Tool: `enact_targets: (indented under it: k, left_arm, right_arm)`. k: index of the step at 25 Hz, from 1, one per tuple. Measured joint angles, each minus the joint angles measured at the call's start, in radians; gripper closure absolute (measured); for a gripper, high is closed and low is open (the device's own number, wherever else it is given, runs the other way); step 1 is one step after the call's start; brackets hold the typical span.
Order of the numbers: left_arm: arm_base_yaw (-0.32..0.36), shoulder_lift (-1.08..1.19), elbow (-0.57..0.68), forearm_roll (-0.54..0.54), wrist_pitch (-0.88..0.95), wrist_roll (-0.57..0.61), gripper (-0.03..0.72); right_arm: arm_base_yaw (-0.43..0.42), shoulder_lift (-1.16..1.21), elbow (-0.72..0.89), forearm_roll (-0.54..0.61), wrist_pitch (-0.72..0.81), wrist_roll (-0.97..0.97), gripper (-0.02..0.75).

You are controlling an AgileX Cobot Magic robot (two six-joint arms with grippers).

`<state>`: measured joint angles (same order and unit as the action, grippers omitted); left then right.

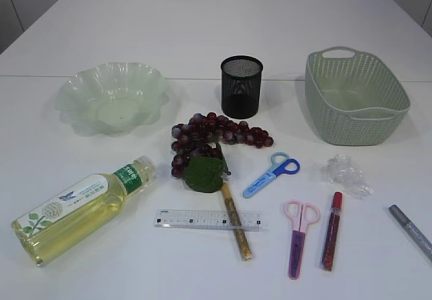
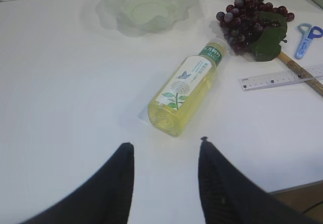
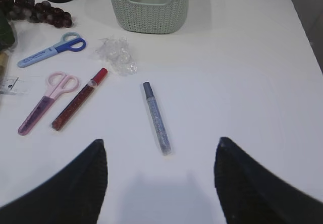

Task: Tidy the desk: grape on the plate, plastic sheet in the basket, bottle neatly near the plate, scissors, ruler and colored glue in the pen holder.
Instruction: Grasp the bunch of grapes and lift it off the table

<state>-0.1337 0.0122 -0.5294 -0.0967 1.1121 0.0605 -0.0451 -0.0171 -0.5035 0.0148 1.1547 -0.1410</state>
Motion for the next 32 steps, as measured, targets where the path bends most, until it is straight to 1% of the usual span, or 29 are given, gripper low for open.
enact_targets:
  k: [32]
  left_arm:
    - [0.000,0.000,0.000,0.000,0.000,0.000,0.379]
  right_arm:
    - [0.000,0.000,0.000,0.000,0.000,0.000,0.218]
